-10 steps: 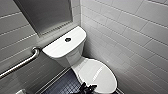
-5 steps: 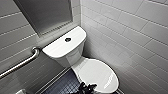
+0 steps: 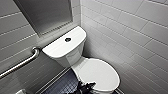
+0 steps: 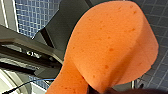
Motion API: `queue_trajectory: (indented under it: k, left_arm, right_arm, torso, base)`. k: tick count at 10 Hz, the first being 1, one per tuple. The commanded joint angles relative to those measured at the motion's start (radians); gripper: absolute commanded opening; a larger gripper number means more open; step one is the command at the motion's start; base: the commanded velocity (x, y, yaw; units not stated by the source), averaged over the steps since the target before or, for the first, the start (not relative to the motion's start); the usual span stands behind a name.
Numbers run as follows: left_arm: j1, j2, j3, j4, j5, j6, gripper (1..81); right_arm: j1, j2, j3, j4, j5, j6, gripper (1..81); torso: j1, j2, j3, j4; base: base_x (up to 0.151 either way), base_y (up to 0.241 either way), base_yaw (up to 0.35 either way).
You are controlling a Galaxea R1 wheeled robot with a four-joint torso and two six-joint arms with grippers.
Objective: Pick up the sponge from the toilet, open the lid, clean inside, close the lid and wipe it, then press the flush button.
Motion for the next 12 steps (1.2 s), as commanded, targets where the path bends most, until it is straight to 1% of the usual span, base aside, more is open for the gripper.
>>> queue_trajectory:
  k: [1,2,4,5,6,7,8,10,11,12]
  left_arm:
    - [-0.129,-0.033,0.137,0.032,-0.096,-0.018,81.1]
    - [-0.129,-0.055,0.163,0.029,-0.113,-0.02,81.1]
    - [-0.129,-0.091,0.205,0.031,-0.117,-0.063,81.1]
    - [-0.129,-0.101,0.22,0.032,-0.137,-0.067,81.1]
    - [-0.129,-0.108,0.231,0.032,-0.141,-0.069,81.1]
    - [-0.129,-0.11,0.235,0.032,-0.142,-0.069,81.1]
    - [-0.129,-0.116,0.24,0.031,-0.142,-0.072,81.1]
    - [-0.129,-0.133,0.251,0.032,-0.147,-0.11,81.1]
    - [-0.129,-0.145,0.26,0.032,-0.16,-0.116,81.1]
    - [-0.129,-0.153,0.267,0.032,-0.165,-0.124,81.1]
  right_arm:
    - [-0.03,-0.029,0.01,-0.009,-0.073,0.004,1.0]
    - [-0.032,-0.029,0.01,-0.009,-0.073,0.006,1.0]
    - [-0.035,-0.028,0.012,-0.009,-0.059,0.006,1.0]
    - [-0.036,-0.028,0.01,-0.009,-0.059,0.006,1.0]
    - [-0.036,-0.028,0.01,-0.009,-0.059,0.006,1.0]
    - [-0.036,-0.028,0.01,-0.009,-0.059,0.006,1.0]
    - [-0.035,-0.028,0.01,-0.009,-0.059,0.004,1.0]
    - [-0.033,-0.025,0.01,-0.009,-0.059,0.004,1.0]
    - [-0.033,-0.025,0.01,-0.009,-0.059,0.004,1.0]
    - [-0.033,-0.025,0.01,-0.009,-0.059,0.004,1.0]
  torso:
    - [0.0,0.0,0.0,0.0]
    - [0.0,0.0,0.002,0.0]
    - [0.0,0.0,0.003,0.0]
    - [0.0,0.0,0.003,0.0]
    - [0.0,0.0,0.035,0.0]
    - [0.0,0.0,0.039,0.0]
    - [0.0,0.0,0.009,0.0]
    - [0.0,0.0,0.025,0.0]
    - [0.0,0.0,0.072,0.0]
    - [0.0,0.0,0.076,0.0]
  base:
    - [0.0,0.0,0.0]
    - [0.0,0.0,0.0]
    - [0.0,0.0,0.0]
    - [0.0,0.0,0.0]
    - [0.0,0.0,0.0]
    - [0.0,0.0,0.0]
    - [0.0,0.0,0.0]
    - [0.0,0.0,0.0]
    - [0.0,0.0,0.0]
    - [0.0,0.0,0.0]
